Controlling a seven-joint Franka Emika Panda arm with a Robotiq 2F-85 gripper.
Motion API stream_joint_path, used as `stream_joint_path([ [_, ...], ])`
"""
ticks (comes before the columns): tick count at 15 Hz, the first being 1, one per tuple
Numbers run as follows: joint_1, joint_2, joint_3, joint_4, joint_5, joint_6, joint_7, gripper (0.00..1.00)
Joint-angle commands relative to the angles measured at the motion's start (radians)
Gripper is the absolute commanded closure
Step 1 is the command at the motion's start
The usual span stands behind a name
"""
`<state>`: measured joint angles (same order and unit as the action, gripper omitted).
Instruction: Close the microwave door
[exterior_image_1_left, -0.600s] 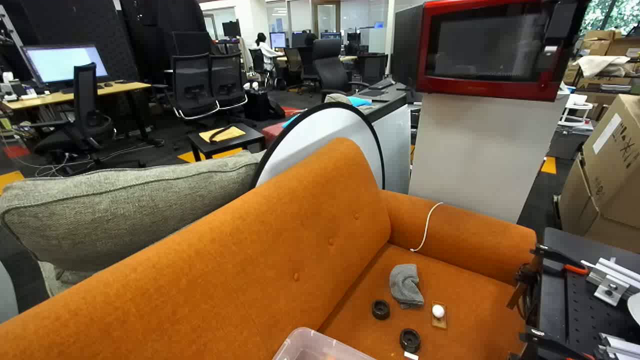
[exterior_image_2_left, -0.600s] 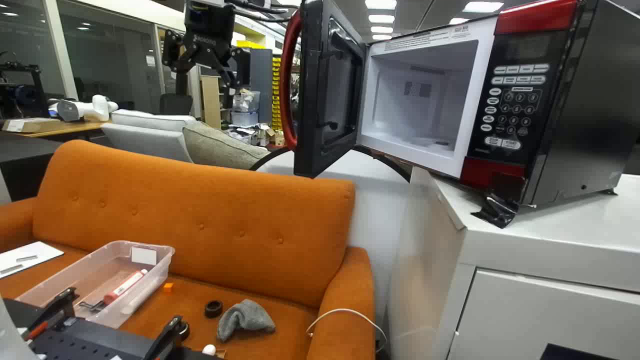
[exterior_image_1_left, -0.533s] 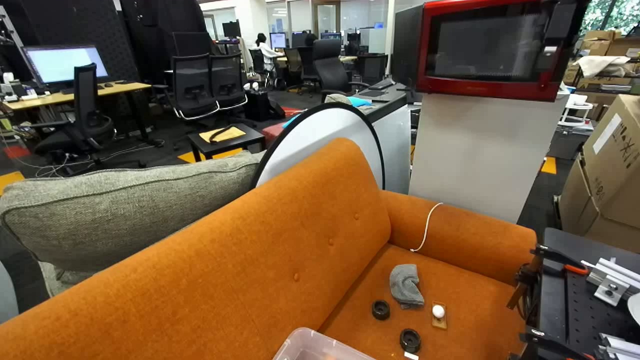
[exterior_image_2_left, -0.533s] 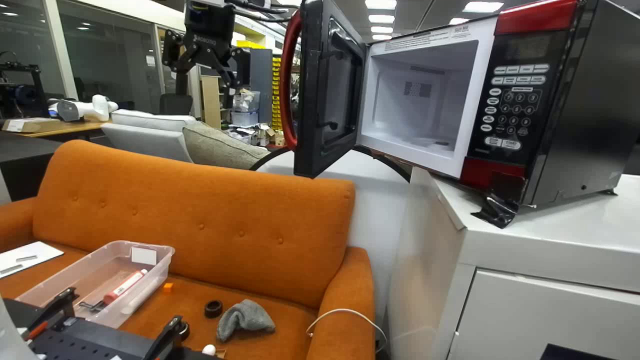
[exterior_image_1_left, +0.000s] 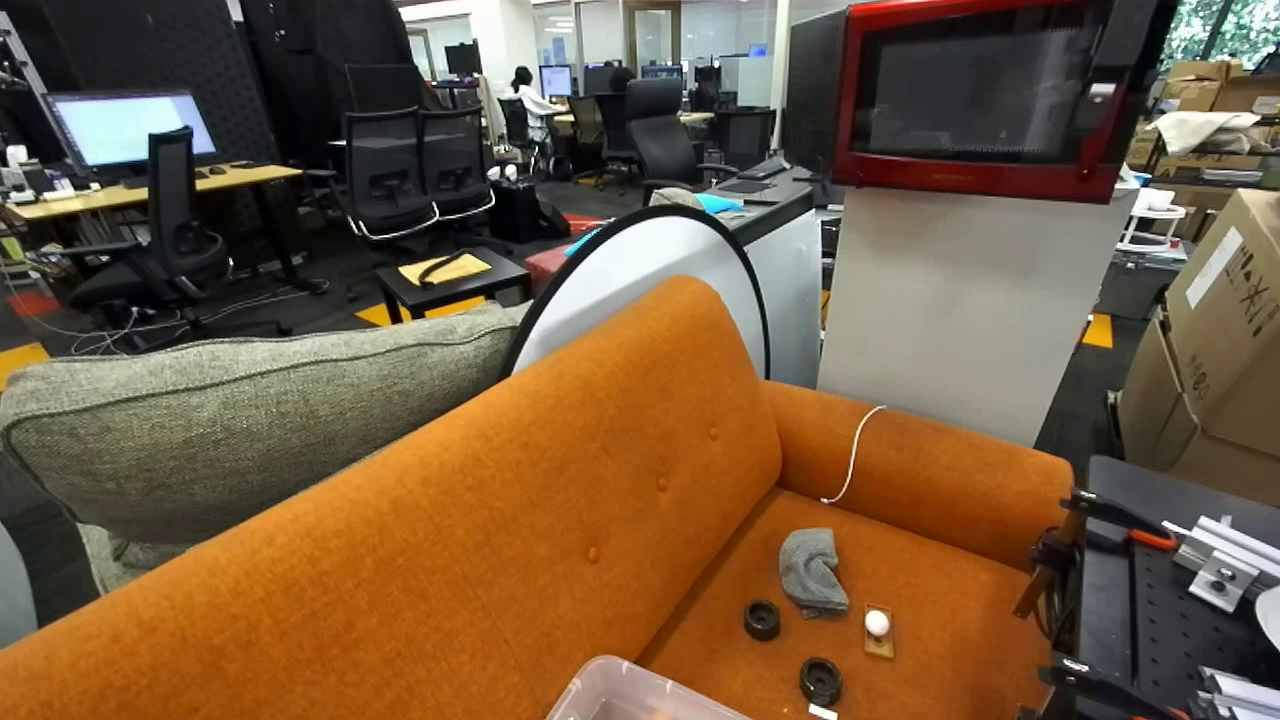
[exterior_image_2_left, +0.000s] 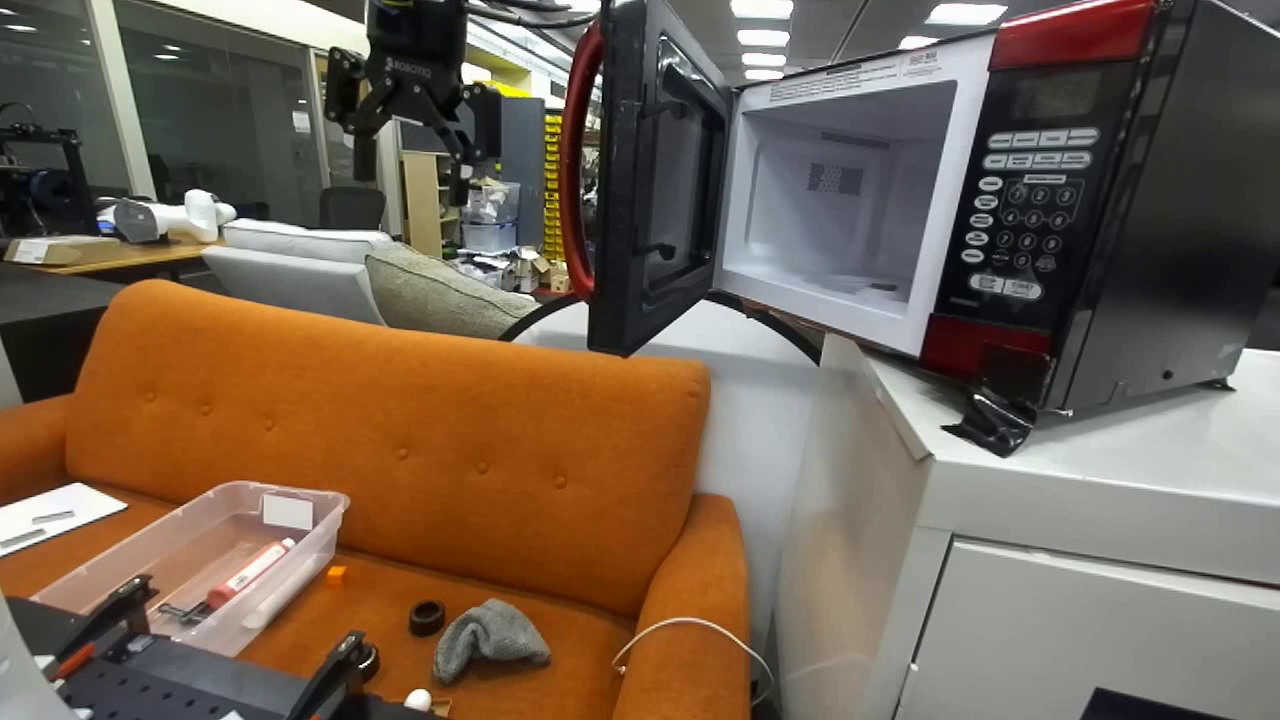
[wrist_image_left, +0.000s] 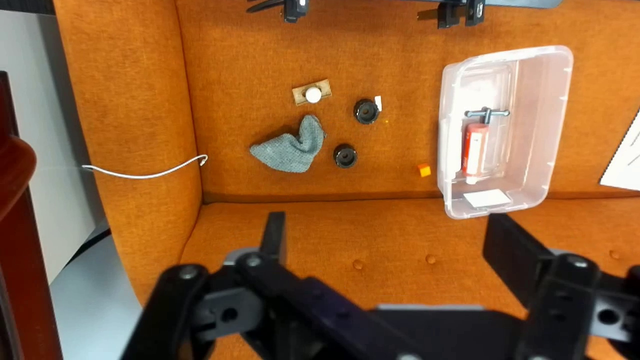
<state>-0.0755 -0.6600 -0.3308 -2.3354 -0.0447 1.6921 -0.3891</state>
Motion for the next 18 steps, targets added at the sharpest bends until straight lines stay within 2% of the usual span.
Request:
stream_joint_path([
  [1,-0.054,-0.092,0.039,-0.066,-0.050,0.110,0.028,0.00],
  [7,-0.122,-0.240,0.084,-0.207,-0.203,0.319,0.135,0.00],
  [8,-0.078,-0.203,0.050,-0.152,-0.158,0.237,0.099,0.00],
  [15,-0.080,-0.220,0.052,-0.169,-0.163,0.248,0.106,0.00],
  [18,-0.106,-0.253,0.063,-0.196,-0.192,0.281,0.124,0.00],
])
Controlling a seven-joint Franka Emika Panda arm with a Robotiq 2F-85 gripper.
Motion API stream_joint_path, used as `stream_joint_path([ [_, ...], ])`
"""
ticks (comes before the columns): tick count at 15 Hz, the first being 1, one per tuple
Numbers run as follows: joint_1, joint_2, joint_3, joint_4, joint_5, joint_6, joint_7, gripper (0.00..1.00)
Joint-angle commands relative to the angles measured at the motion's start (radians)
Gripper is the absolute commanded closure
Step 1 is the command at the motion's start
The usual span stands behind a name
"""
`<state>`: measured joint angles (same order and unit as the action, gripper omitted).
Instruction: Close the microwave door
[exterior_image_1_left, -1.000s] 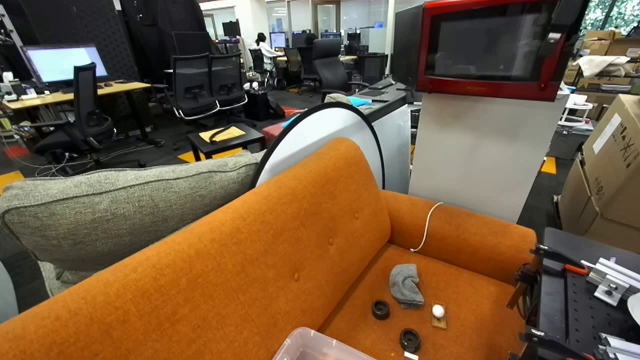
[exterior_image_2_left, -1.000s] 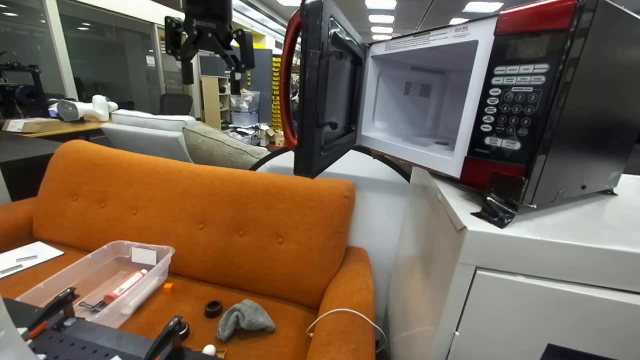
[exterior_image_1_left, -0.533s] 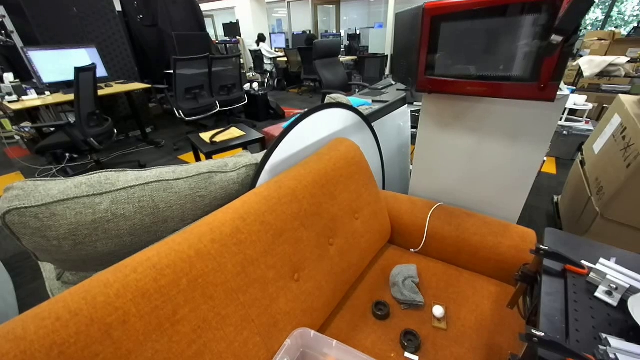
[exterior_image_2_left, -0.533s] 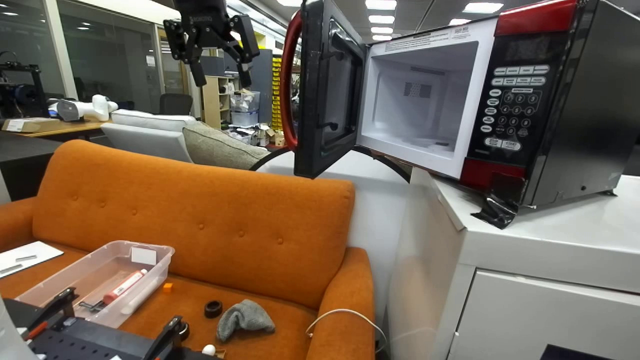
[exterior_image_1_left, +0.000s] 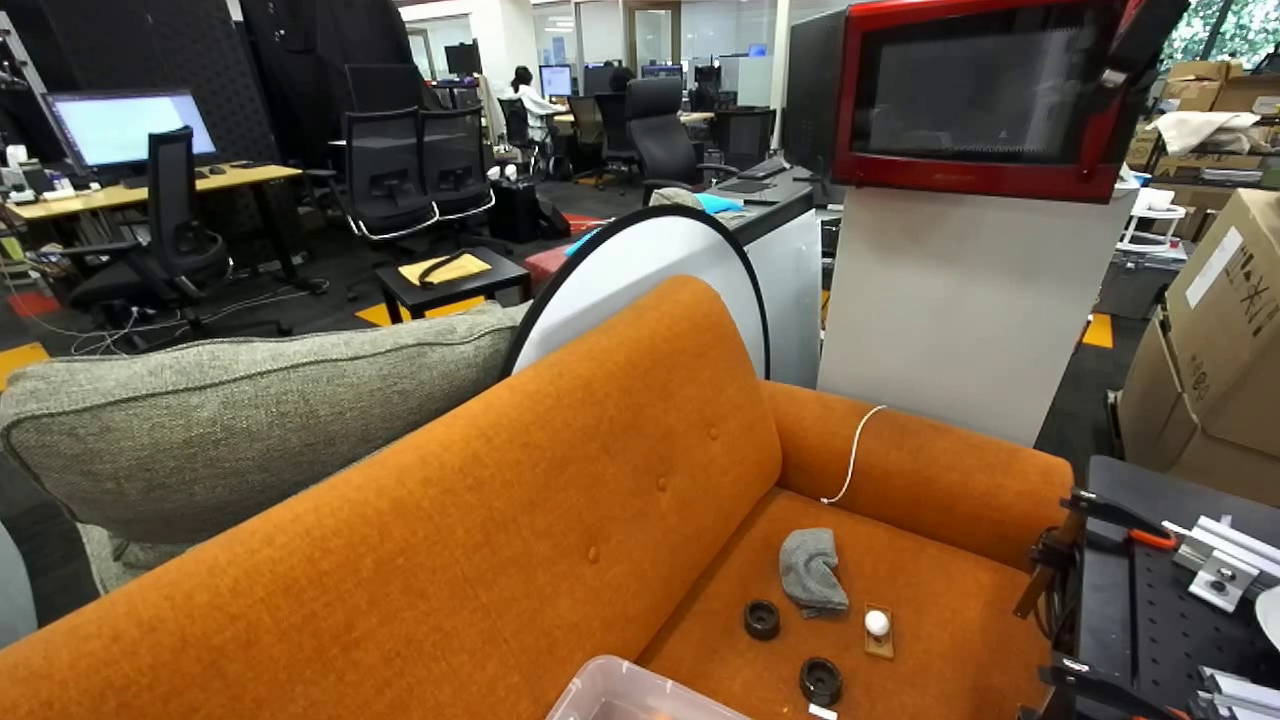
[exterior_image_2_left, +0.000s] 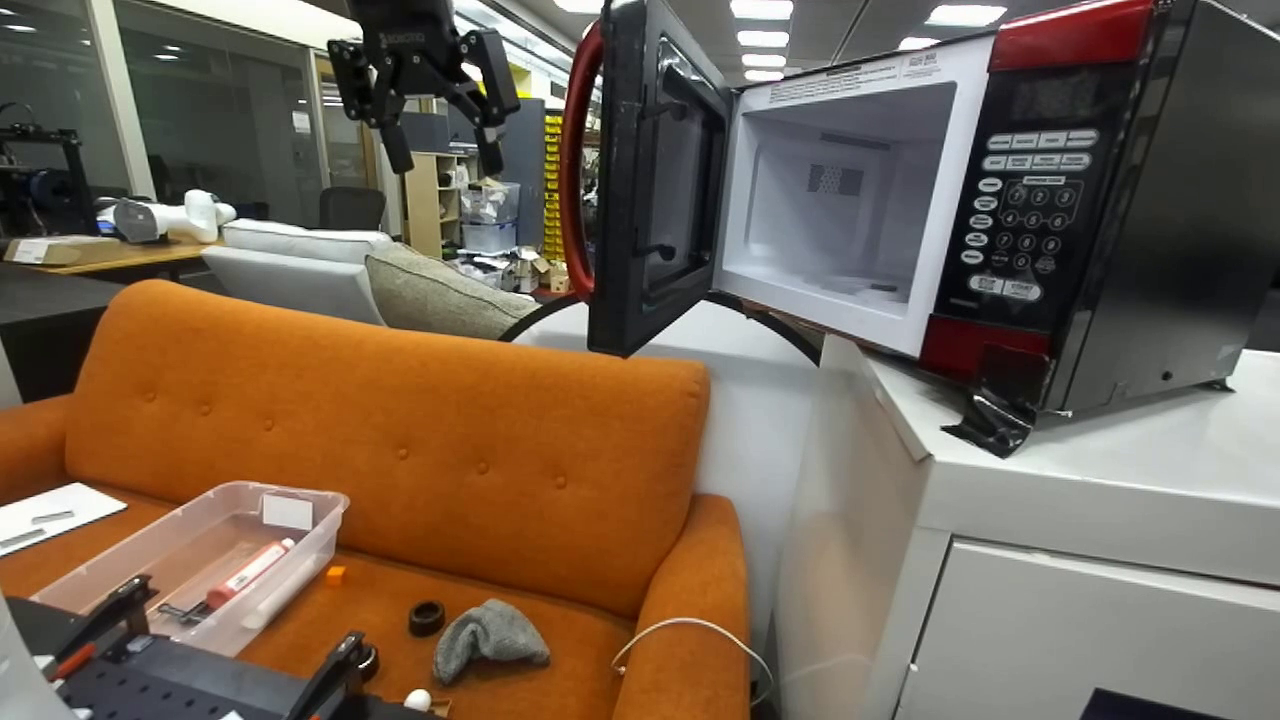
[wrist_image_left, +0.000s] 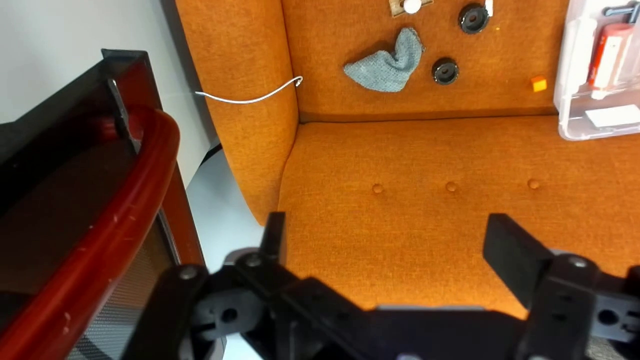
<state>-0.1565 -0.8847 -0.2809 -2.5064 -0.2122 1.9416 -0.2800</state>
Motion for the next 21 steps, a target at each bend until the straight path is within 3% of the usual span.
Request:
stream_joint_path([
  [1,-0.032,-0.045,0.015,-0.038,-0.035,0.047,0.019,0.00],
  [7,-0.081,-0.193,0.028,-0.146,-0.114,0.130,0.057,0.00],
  [12,-0.160,-0.278,0.052,-0.227,-0.224,0.248,0.167,0.00],
  [21,-0.302,-0.187,0.106,-0.247,-0.220,0.398,0.466,0.00],
])
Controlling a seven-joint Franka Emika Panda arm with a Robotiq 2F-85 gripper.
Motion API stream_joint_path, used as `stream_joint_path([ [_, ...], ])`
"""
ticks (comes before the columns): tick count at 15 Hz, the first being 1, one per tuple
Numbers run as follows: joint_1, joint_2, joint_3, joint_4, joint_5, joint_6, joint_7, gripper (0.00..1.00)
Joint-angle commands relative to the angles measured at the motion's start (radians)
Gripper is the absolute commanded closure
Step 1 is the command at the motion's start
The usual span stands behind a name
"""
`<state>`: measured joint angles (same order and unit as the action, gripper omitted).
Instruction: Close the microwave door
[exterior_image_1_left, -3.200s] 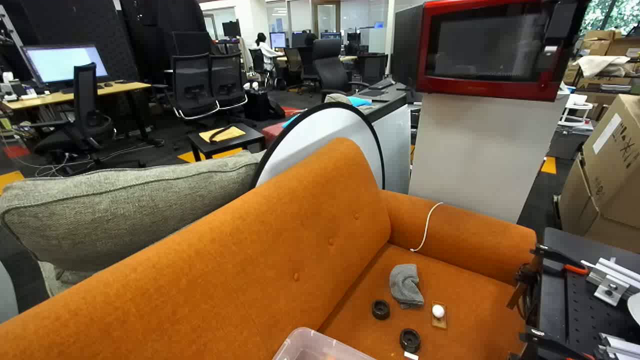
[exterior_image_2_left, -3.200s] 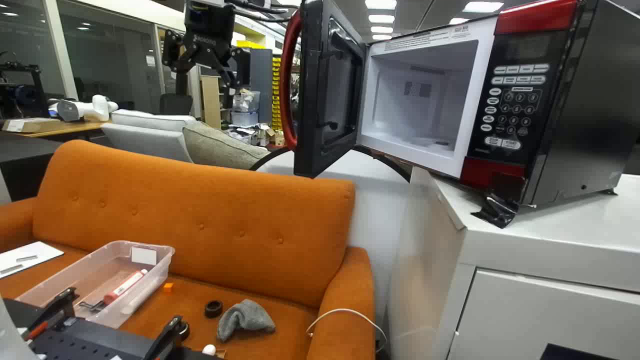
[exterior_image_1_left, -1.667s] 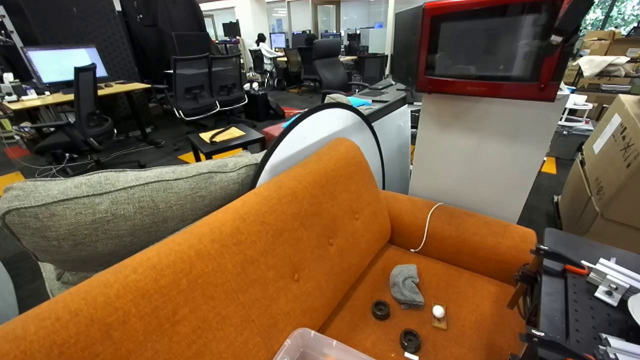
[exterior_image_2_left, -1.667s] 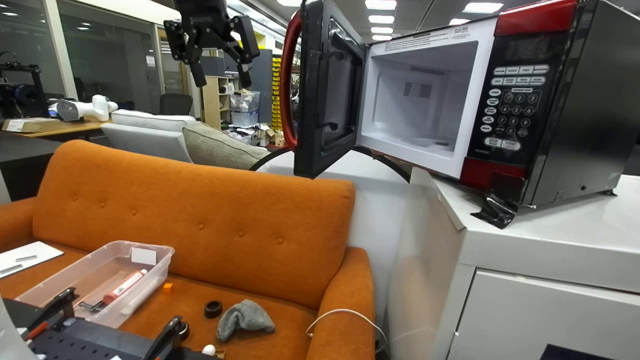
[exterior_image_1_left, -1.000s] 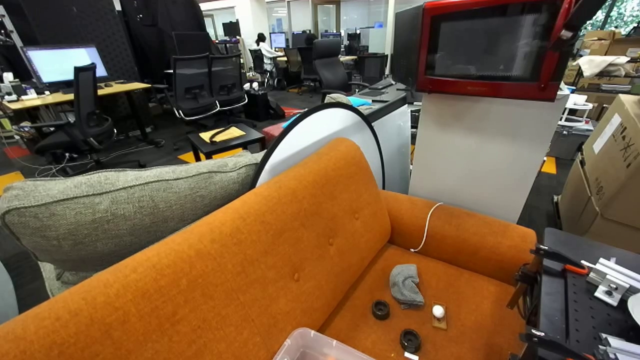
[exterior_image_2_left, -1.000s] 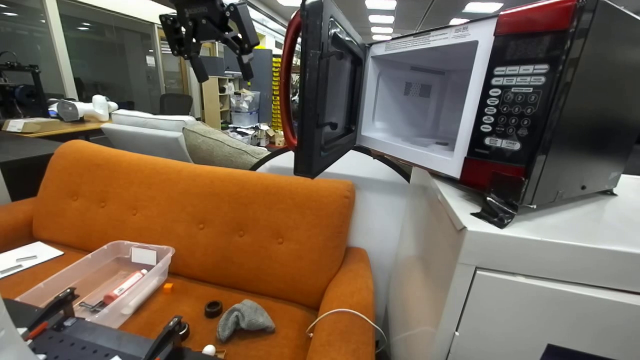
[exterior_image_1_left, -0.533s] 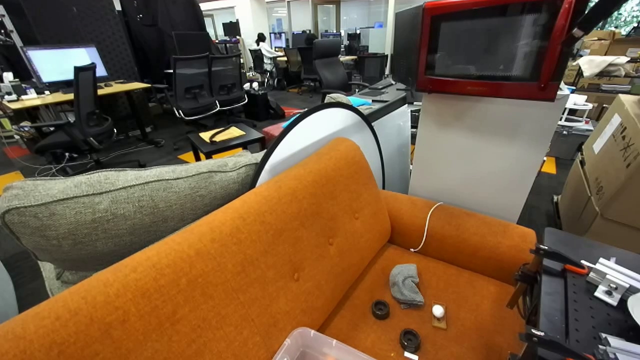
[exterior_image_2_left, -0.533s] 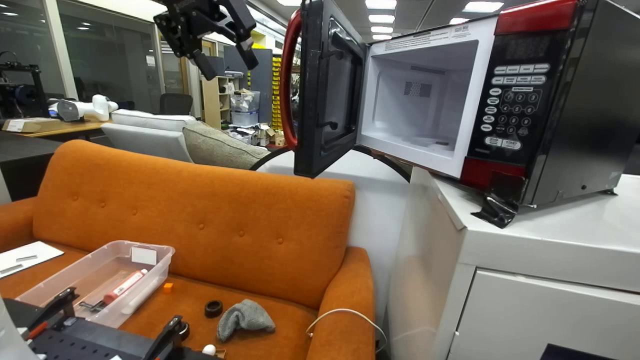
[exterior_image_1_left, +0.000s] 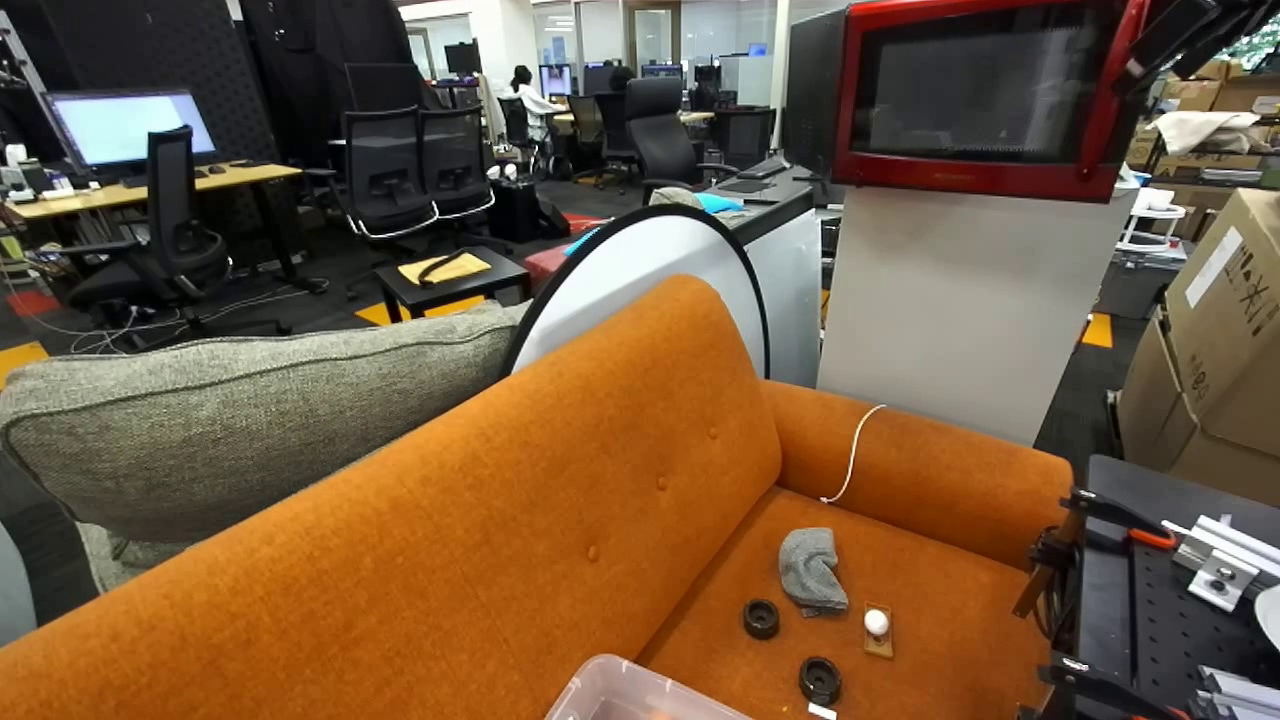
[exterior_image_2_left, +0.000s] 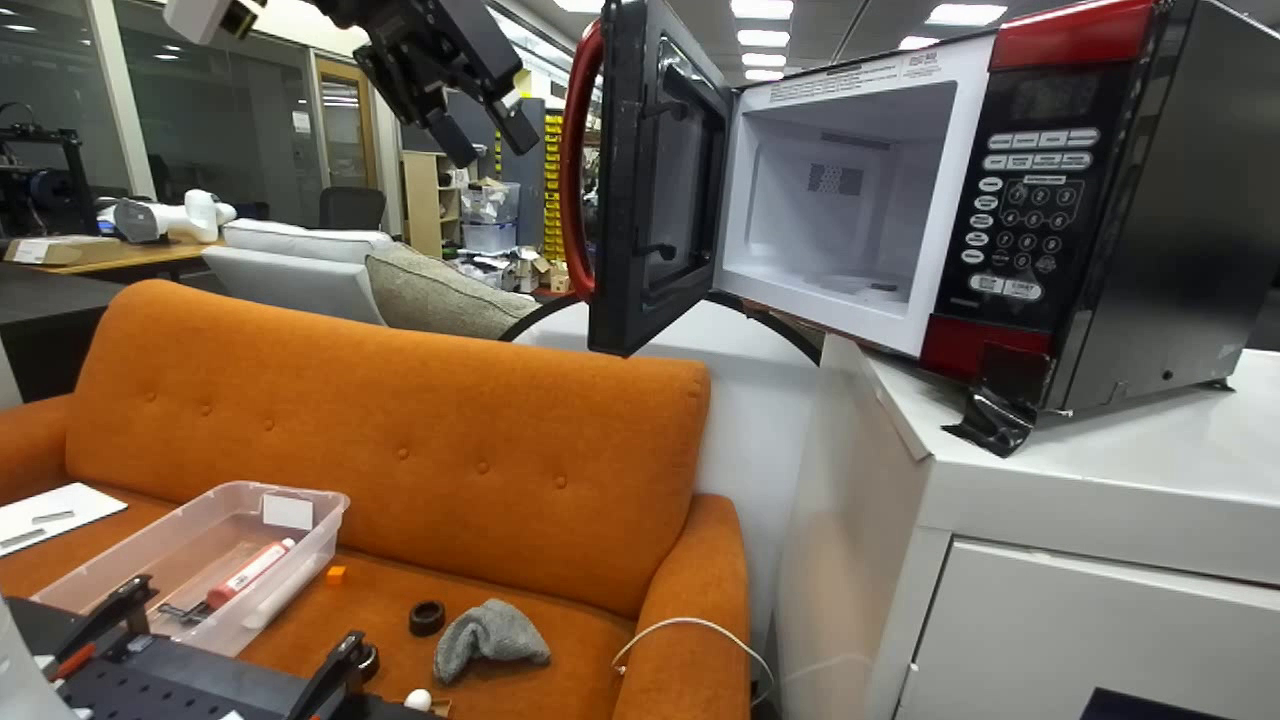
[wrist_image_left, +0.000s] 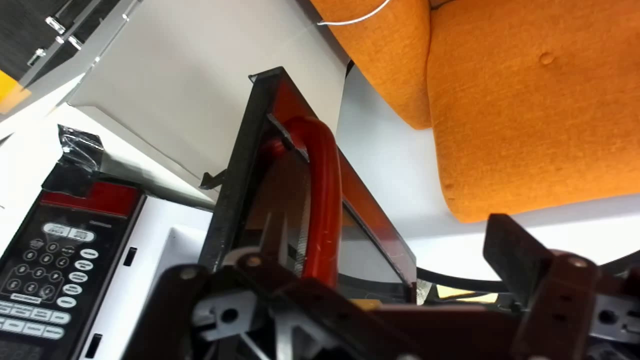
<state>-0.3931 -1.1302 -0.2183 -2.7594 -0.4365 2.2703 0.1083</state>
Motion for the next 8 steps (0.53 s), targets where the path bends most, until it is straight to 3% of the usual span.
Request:
stream_joint_path([
  [1,-0.075,0.078,0.053,0.009,0.011,0.083,0.106,0.00],
  [8,-0.119,0.217,0.085,0.044,0.037,0.156,0.220,0.00],
])
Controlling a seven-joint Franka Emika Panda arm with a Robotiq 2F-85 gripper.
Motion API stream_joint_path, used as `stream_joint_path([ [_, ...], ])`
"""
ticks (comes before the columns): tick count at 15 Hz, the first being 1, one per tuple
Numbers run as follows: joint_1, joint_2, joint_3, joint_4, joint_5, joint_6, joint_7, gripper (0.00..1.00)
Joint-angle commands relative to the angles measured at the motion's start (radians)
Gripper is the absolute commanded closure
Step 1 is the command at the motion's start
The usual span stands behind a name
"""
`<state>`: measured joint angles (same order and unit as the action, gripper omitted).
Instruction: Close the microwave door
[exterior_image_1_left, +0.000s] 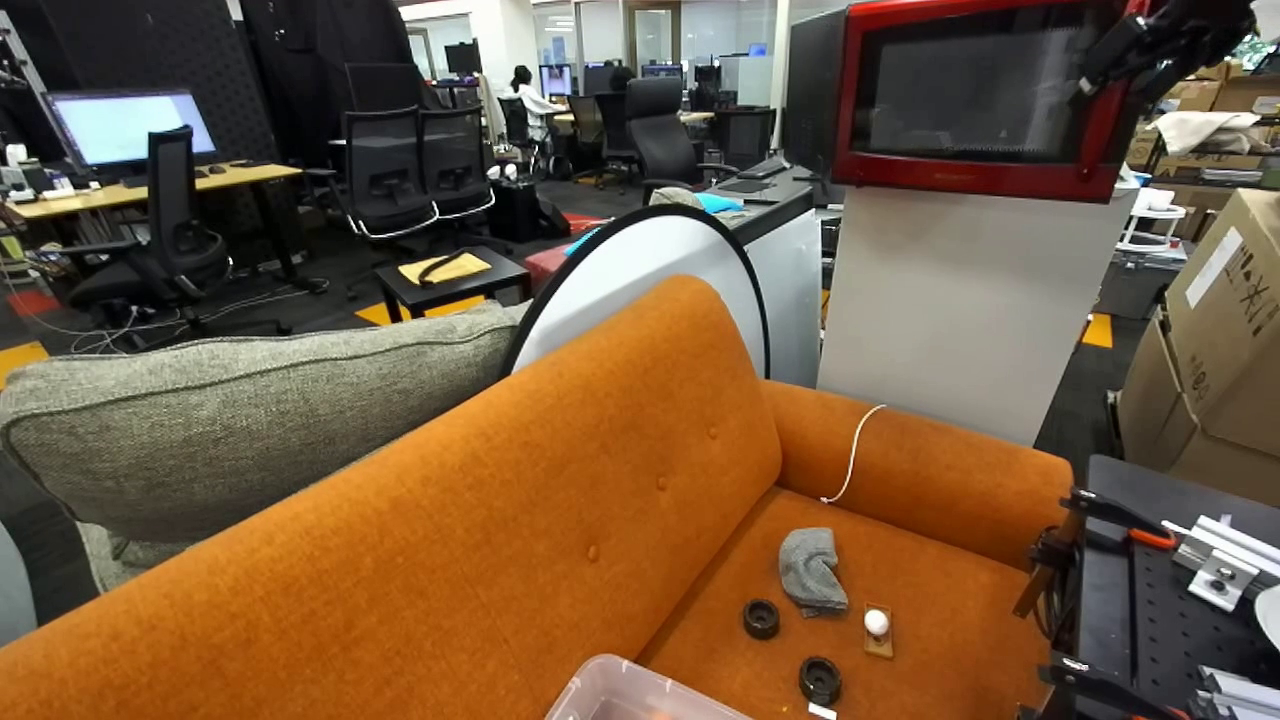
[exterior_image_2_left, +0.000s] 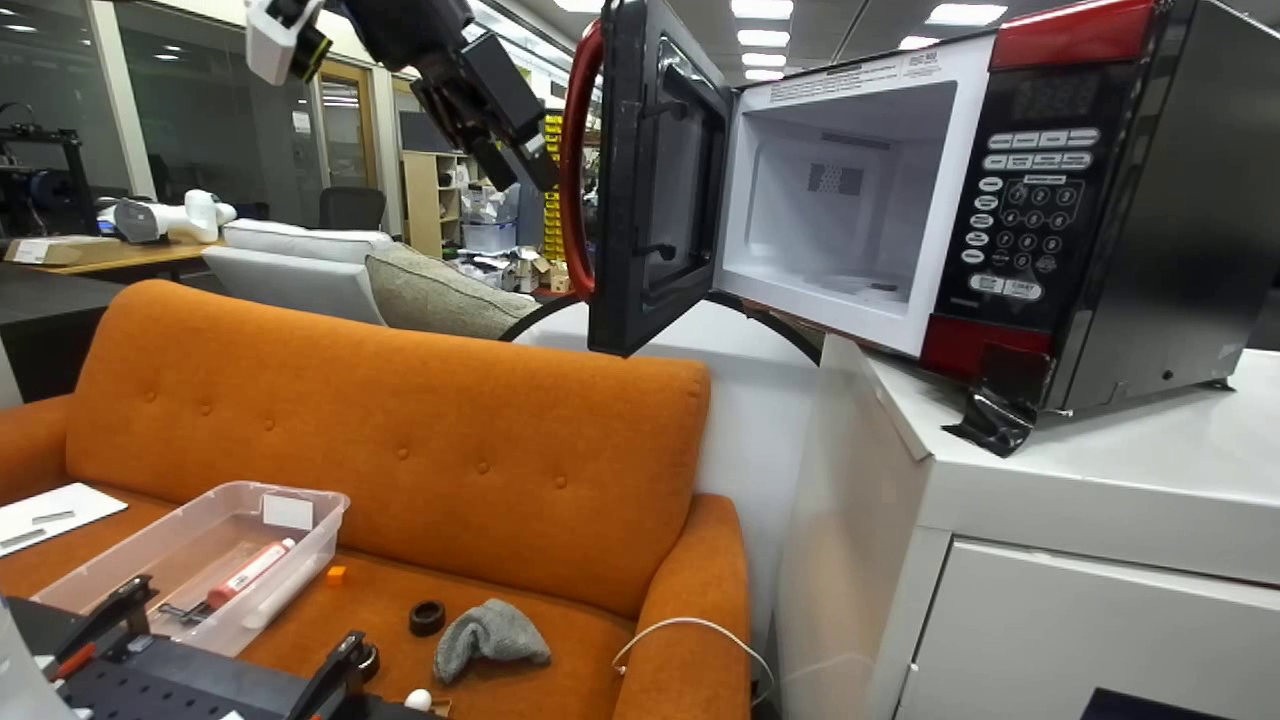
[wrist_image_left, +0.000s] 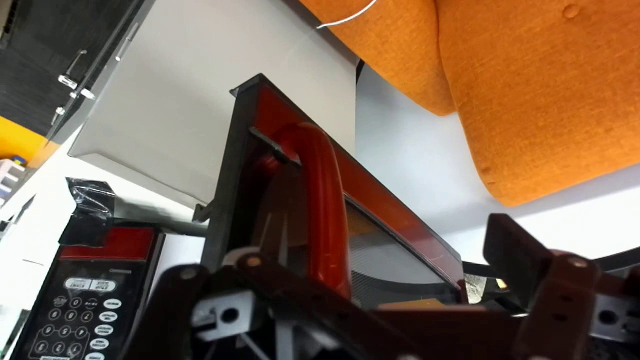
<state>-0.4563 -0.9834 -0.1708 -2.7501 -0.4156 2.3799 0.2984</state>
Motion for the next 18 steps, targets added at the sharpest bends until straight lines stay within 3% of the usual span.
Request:
stream_joint_path([
  [1,-0.070,0.083,0.045,0.038,0.007,0.066,0.041,0.00],
  [8,-0.202,0.113,0.167,0.036,-0.059,0.158,0.127,0.00],
  [18,-0.323,0.133,0.304,0.026,-0.068,0.164,0.228,0.00],
])
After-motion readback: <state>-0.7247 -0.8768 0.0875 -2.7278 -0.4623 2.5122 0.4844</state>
